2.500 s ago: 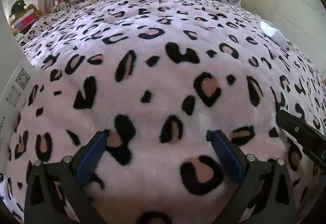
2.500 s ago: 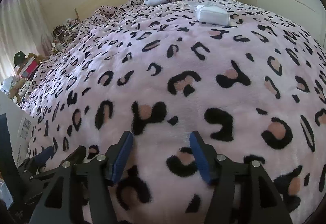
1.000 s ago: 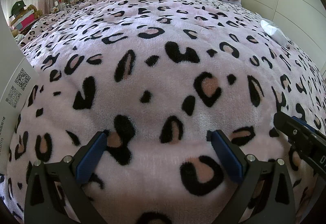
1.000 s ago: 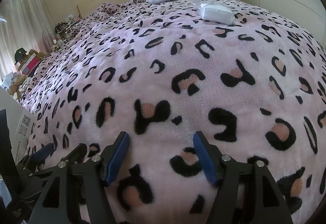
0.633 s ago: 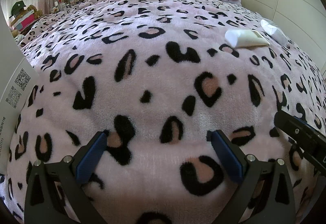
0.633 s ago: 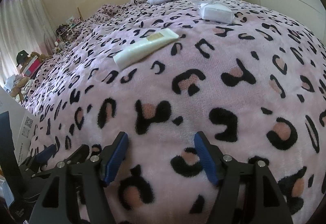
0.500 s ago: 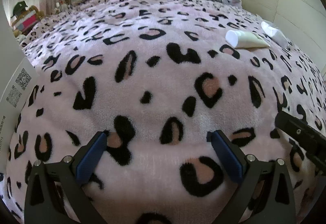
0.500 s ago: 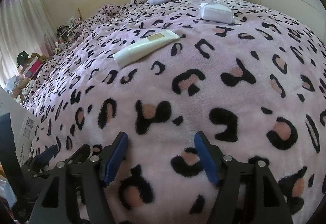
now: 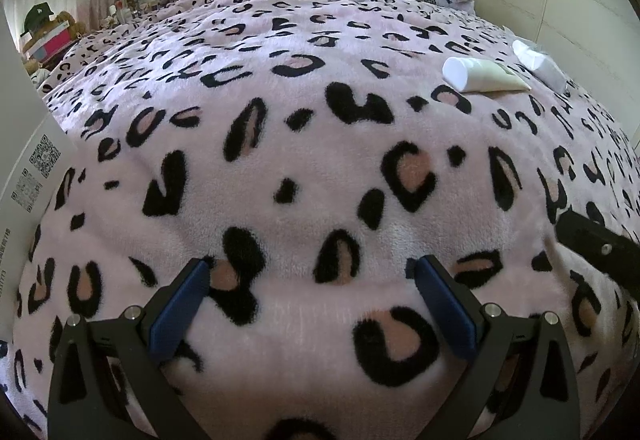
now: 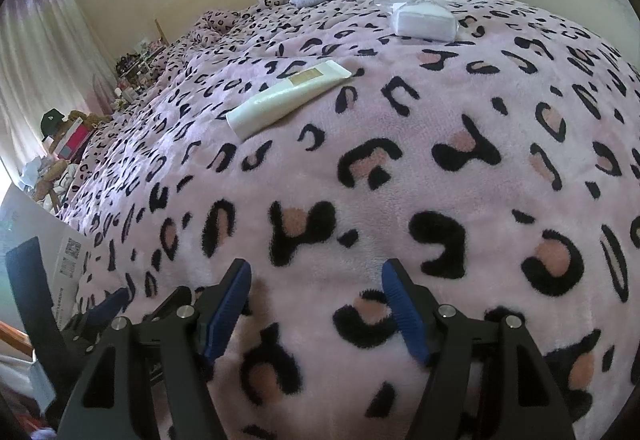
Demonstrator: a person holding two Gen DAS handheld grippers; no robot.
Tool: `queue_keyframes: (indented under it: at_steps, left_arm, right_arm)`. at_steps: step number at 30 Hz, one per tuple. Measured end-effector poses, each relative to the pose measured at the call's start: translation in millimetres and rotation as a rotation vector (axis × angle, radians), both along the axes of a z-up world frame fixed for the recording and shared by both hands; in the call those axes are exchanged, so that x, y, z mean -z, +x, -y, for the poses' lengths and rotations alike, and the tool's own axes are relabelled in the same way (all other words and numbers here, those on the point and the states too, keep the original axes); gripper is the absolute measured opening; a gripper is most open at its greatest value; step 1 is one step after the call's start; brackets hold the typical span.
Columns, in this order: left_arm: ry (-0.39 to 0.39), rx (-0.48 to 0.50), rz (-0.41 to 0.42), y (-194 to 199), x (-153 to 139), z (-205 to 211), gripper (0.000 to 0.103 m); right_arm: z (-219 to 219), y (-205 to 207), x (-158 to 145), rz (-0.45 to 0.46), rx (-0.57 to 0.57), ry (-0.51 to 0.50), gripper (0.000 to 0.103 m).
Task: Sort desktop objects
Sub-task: 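Grasp white cream tube with left tool while right tool grasps cotton-pad packet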
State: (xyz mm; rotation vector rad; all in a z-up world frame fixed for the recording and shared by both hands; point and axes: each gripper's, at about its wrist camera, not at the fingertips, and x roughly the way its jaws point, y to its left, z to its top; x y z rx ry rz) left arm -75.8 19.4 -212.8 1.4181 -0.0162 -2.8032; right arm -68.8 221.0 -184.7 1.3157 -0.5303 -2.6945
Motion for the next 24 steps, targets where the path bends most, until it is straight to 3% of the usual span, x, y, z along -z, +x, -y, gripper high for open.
queue_keyframes:
  at_steps: [4, 8, 11, 17, 21, 24]
  left_arm:
    - [-0.001, -0.004, 0.057, -7.2, -10.1, -1.9, 0.103]
    - [0.126, -0.002, 0.102, -22.3, -34.2, -2.4, 0.103]
    - [0.156, 0.057, 0.073, -43.7, -70.0, -22.4, 0.103]
    - [0.11, 0.224, 0.011, -93.5, -130.2, -79.0, 0.103]
    - [0.102, 0.32, 0.014, -126.9, -146.4, -108.1, 0.103]
    - [0.084, 0.368, 0.051, -147.3, -139.3, -124.3, 0.103]
  right_arm:
    - [-14.2, 1.3, -17.9, 0.01, 0.022, -0.012, 0.07]
    - [-44.4, -0.6, -49.4, -0.017, 0.073, 0.011, 0.07]
    - [-68.8, -8.1, -74.3, -0.041, 0.105, 0.028, 0.07]
    - [-101.9, -34.5, -111.0, -0.082, 0.133, 0.039, 0.07]
    - [-117.2, -58.3, -123.8, -0.079, 0.146, 0.035, 0.07]
    - [-125.0, -80.8, -124.1, -0.06, 0.151, 0.025, 0.07]
